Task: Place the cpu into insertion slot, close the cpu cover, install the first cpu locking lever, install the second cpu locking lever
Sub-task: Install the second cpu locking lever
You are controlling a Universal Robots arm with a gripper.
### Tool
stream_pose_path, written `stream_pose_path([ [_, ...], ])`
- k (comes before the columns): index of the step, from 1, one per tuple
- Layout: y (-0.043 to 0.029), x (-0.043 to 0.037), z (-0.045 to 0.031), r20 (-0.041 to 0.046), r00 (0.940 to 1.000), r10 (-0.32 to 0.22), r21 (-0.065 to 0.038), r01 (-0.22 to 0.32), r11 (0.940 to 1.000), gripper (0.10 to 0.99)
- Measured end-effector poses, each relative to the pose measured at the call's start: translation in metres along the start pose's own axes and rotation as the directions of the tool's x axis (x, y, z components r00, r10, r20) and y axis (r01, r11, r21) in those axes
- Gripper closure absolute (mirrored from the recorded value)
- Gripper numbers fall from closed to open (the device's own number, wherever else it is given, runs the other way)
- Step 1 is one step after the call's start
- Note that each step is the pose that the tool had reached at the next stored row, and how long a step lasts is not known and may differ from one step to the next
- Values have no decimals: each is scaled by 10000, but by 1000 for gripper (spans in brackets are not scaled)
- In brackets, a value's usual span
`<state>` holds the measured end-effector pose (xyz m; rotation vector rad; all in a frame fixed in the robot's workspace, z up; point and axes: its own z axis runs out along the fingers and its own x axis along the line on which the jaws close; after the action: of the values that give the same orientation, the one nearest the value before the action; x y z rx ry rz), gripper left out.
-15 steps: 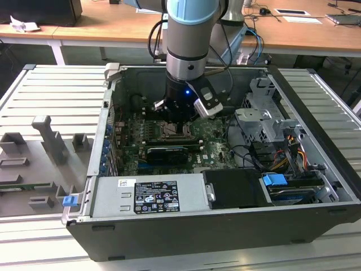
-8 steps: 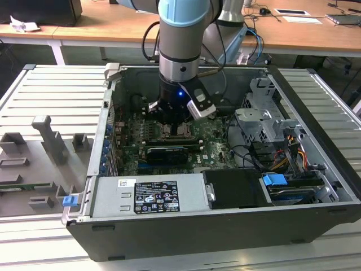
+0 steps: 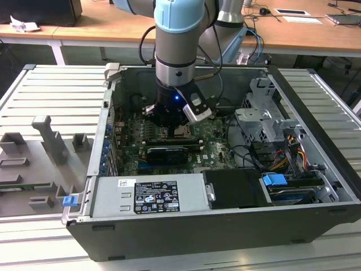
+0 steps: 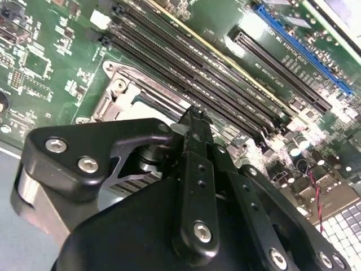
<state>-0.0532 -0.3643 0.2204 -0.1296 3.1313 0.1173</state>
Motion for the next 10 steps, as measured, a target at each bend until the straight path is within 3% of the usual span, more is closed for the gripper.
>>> stream_pose_path([
  [2, -22, 34, -2, 26, 10000, 0, -300, 0, 9996, 980],
  [3, -42, 49, -3, 33, 10000, 2, -381, -1, 9993, 980],
  [8, -148, 96, -10, 66, 10000, -1, -511, 4, 9987, 980],
  [10, -161, 139, -3, 103, 9999, -10, -707, 17, 9975, 980],
])
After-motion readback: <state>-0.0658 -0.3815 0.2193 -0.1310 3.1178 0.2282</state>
